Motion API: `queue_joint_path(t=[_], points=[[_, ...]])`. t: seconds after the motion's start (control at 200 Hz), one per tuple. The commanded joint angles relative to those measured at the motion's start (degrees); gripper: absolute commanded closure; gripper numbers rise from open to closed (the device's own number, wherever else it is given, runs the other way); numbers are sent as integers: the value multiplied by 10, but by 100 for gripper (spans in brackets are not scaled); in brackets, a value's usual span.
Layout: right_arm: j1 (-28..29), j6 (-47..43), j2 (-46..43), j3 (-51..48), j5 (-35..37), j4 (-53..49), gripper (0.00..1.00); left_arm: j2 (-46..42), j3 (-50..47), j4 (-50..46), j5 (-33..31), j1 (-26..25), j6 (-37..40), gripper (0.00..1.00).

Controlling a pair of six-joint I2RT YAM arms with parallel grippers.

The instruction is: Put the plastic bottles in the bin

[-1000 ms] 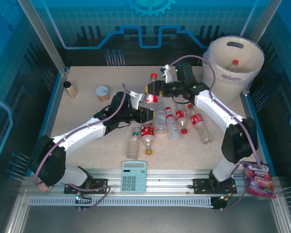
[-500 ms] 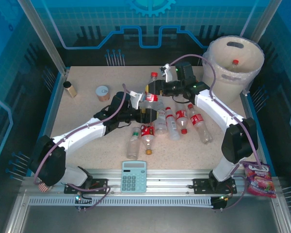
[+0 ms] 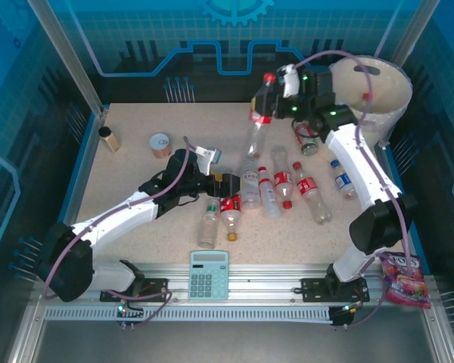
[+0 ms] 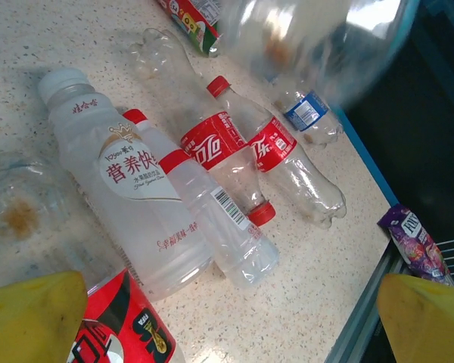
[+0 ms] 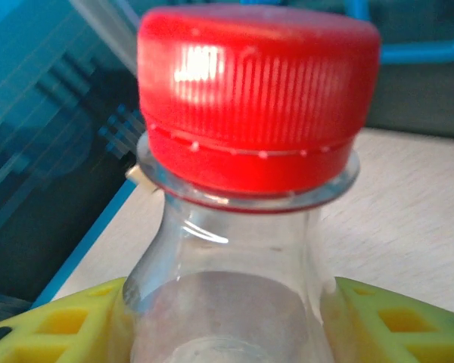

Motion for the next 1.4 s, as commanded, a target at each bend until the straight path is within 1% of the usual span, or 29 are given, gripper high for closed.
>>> queue_joint_path(t=[0.0, 0.165, 0.24, 0.33, 0.395, 0.44, 0.49, 0.56, 0.635, 0.675, 0.725, 0.78, 0.976, 1.121, 1.396], points=[[-31, -68, -41, 63, 77, -39, 56, -16, -13, -13, -16, -3, 9, 1], [-86, -118, -55, 121, 155, -47, 57, -18, -12, -25, -20, -2, 10, 1], [-113, -134, -65, 128, 189, -33, 61, -20, -13, -25, -21, -2, 10, 1], [-131, -173, -83, 106, 250, 24, 69, -18, -15, -18, -21, -2, 6, 1], [-137, -216, -94, 83, 295, 74, 71, -14, -13, -15, -17, -2, 3, 1], [-140, -246, -100, 67, 322, 110, 76, -12, -10, -17, -14, -2, 3, 1], [-145, -267, -108, 50, 335, 146, 80, -10, -8, -19, -13, -2, 4, 1], [-149, -298, -115, 30, 353, 187, 82, -11, -9, -20, -15, -2, 4, 1], [-153, -326, -116, 9, 377, 223, 86, -11, -9, -18, -15, -2, 4, 1], [-156, -339, -115, -6, 383, 244, 90, -10, -8, -17, -14, -1, 3, 1], [-160, -354, -115, -29, 387, 269, 97, -9, -7, -18, -16, -1, 2, 1], [-161, -370, -110, -48, 396, 287, 100, -9, -5, -23, -17, -2, 0, 1], [-179, -369, -86, -85, 398, 304, 100, -12, 0, -64, -32, -1, 1, 1], [-194, -356, -59, -94, 391, 299, 100, -25, -13, -68, -38, 2, -7, 1], [-219, -330, 18, -57, 373, 230, 100, -26, -21, -72, -42, 5, -17, 1]])
